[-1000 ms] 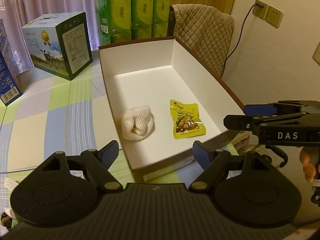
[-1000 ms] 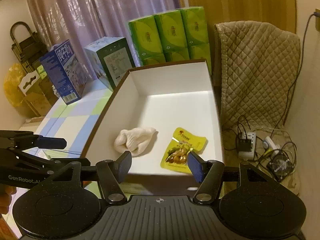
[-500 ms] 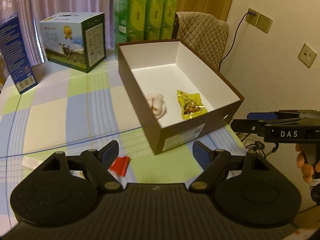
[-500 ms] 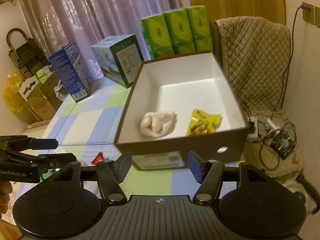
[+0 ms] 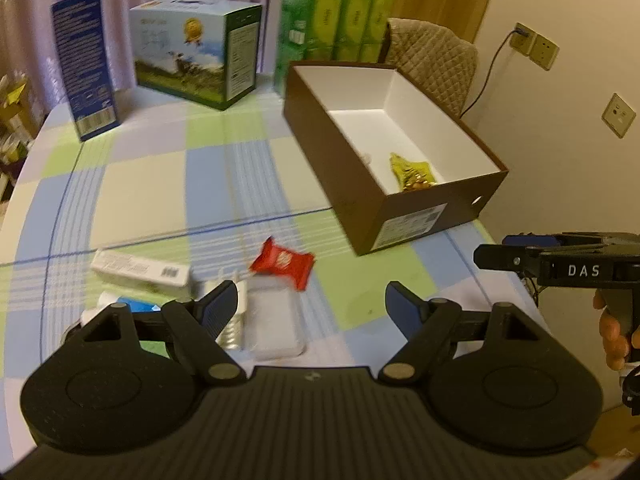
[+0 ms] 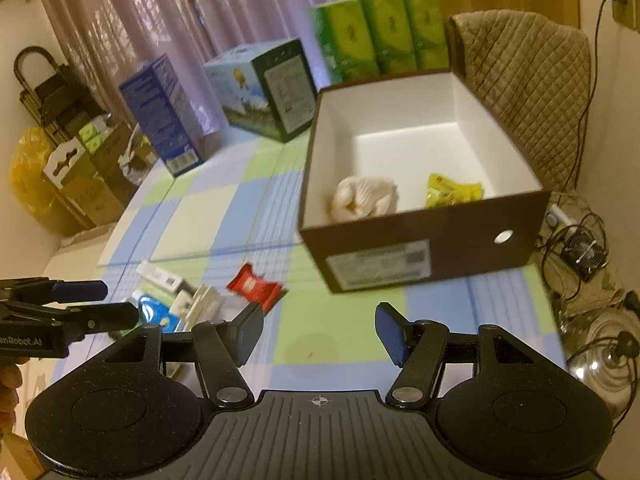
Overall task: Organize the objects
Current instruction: 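Withdraw both tools from the box back toward the remaining items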
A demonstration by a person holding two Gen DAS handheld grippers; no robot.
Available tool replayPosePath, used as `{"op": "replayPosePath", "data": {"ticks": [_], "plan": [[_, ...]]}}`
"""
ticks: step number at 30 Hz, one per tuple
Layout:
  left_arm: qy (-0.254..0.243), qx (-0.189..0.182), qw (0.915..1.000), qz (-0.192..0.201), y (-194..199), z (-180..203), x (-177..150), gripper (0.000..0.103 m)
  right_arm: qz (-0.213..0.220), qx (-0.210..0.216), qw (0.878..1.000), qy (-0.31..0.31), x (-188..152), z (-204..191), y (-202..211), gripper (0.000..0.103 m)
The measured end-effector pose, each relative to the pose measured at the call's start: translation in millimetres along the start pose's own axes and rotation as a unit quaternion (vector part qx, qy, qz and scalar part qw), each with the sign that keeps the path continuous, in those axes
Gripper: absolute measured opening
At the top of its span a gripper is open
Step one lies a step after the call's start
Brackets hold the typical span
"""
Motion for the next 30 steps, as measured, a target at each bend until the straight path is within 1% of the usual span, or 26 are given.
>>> {"op": "replayPosePath", "data": {"ticks": [10, 21, 30], "plan": [[0.03, 0.019, 0.9993, -0.014, 15, -49, -30, 0.078, -0.038, 0.018, 0.999, 0.017, -28, -47, -30, 0.059], [0.07, 0.049, 0.9958, -0.032, 26, -104, -63, 0.078, -0.07, 0.037, 0.996, 0.042, -51, -91, -64, 0.059], [0.1, 0.075, 0.9914, -0.039, 27, -144, -79, 0.078, -0.084, 0.026, 0.994, 0.058, -59, -113, -93, 0.059]]}}
Point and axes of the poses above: each gripper's, at about its wrist camera, not at the fingertips, and y roughly against the way its jaws point, z to its right, x to its top, the point moved 10 cm from there along -y, roughly the way its jaws point, and after that the axes turned 1 degree about x, right-handed, at the moved point
